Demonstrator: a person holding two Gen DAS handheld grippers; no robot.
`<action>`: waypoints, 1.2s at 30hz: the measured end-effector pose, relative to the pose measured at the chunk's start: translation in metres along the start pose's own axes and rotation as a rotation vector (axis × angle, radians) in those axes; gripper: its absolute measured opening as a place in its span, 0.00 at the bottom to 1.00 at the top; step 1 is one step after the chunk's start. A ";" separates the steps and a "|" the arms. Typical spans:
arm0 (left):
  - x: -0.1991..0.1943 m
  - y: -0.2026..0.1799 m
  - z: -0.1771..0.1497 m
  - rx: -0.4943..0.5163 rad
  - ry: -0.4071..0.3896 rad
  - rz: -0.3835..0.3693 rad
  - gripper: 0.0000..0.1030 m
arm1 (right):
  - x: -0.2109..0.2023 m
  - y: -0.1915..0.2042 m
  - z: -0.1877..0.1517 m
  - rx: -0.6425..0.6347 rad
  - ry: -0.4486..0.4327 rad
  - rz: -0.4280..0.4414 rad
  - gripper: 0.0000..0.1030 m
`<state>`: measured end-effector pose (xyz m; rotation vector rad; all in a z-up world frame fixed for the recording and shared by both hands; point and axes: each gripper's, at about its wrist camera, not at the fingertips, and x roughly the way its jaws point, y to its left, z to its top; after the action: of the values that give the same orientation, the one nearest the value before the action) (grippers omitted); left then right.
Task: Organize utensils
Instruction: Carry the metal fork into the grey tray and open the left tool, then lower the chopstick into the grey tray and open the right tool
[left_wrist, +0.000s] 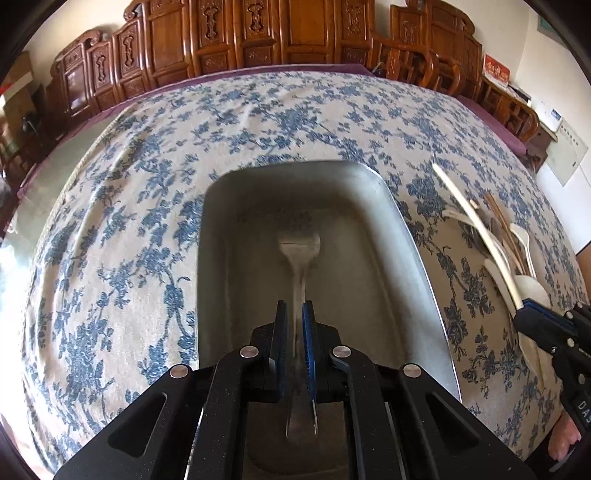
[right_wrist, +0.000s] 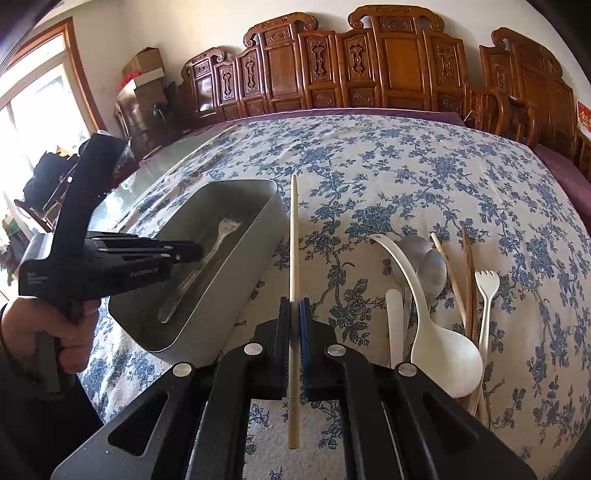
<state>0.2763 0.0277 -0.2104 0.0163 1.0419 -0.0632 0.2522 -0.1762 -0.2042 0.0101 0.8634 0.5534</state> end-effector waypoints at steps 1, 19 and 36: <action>-0.002 0.002 0.001 -0.007 -0.004 -0.013 0.07 | 0.000 0.001 0.000 0.001 0.001 -0.001 0.06; -0.071 0.046 0.007 -0.036 -0.183 -0.047 0.07 | 0.022 0.056 0.036 0.059 0.028 0.082 0.06; -0.079 0.073 0.007 -0.076 -0.208 -0.041 0.07 | 0.072 0.084 0.045 0.102 0.092 0.095 0.09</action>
<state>0.2475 0.1037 -0.1399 -0.0790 0.8363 -0.0610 0.2833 -0.0609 -0.2070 0.1196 0.9843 0.6019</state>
